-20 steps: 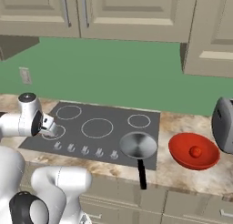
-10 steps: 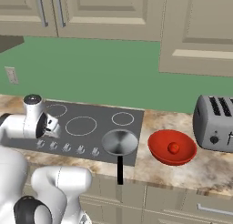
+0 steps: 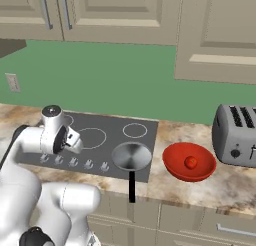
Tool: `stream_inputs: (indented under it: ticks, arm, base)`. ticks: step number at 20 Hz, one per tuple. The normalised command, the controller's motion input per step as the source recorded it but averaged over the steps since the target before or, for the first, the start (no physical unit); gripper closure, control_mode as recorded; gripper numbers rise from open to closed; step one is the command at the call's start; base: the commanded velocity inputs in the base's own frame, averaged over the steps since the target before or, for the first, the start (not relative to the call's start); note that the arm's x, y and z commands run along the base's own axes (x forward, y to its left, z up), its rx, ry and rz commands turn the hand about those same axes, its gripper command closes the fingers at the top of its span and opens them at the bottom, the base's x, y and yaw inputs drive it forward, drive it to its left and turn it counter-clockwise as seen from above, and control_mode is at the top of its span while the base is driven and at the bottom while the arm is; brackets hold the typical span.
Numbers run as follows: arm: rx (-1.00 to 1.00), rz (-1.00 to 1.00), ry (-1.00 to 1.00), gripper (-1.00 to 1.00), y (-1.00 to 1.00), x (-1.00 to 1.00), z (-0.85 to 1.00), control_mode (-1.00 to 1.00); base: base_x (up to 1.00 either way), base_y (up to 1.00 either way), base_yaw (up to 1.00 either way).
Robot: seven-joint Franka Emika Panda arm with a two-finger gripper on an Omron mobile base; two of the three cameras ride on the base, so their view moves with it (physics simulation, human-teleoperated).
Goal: Place the steak on the plate and place the tomato on the same plate.
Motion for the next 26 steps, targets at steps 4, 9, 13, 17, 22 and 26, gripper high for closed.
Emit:
stream_inputs:
  ticks: [4, 9, 13, 17, 22, 26]
  arm:
    - [0.07, -0.16, -0.06, -1.00, -0.66, 0.06, 0.16, -1.00]
    - [0.01, -0.11, 0.00, -1.00, -0.73, 0.00, 0.11, -1.00]
    - [-0.06, -0.07, 0.00, -1.00, -0.74, -0.02, 0.19, -1.00]
    - [-0.10, -0.06, 0.03, -1.00, -0.74, -0.01, 0.21, -1.00]
    - [-0.06, -0.09, 0.00, -1.00, -0.80, -0.06, 0.13, -1.00]
    - [-0.02, -0.13, 0.02, -1.00, -0.78, 0.00, 0.12, -1.00]
  base:
    - [0.00, 0.00, 0.00]
    - [0.00, 0.00, 0.00]
    - [0.00, 0.00, 0.00]
    - [0.00, 0.00, 0.00]
    - [0.00, 0.00, 0.00]
    - [0.00, 0.00, 0.00]
